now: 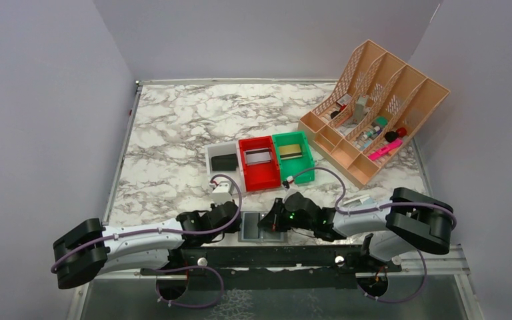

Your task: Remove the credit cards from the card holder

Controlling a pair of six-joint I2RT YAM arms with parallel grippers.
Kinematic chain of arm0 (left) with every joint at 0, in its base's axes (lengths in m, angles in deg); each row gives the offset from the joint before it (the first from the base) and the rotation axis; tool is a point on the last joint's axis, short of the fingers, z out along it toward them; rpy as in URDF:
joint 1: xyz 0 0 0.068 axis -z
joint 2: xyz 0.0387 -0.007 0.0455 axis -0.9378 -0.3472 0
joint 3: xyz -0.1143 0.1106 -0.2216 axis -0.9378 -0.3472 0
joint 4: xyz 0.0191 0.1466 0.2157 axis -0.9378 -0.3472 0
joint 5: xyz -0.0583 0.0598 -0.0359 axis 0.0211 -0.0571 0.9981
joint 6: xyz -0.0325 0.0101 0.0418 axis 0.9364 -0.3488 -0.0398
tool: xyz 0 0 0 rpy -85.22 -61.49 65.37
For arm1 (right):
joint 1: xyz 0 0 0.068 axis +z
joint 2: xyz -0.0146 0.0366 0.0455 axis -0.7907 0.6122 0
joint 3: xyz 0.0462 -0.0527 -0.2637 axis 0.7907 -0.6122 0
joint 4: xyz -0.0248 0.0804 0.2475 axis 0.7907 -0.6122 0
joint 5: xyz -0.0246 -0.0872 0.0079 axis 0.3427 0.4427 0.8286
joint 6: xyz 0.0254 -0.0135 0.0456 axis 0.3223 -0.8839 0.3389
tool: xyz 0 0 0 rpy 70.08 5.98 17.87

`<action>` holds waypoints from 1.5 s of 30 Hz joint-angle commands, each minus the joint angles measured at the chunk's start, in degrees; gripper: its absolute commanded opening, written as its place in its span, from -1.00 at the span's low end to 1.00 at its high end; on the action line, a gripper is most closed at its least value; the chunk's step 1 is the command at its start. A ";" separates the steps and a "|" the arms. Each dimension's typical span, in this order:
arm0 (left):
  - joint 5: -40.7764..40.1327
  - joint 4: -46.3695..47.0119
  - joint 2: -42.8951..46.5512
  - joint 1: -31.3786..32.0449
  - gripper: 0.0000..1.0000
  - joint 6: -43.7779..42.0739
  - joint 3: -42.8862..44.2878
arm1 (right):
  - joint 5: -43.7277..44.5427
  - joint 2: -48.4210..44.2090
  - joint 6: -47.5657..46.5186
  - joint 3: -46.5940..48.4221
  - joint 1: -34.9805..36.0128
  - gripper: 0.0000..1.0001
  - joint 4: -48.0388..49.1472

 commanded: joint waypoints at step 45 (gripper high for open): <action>-0.79 -15.39 3.66 0.32 0.25 -5.79 10.67 | 8.28 -12.61 -2.12 -3.79 -2.12 -0.82 -12.84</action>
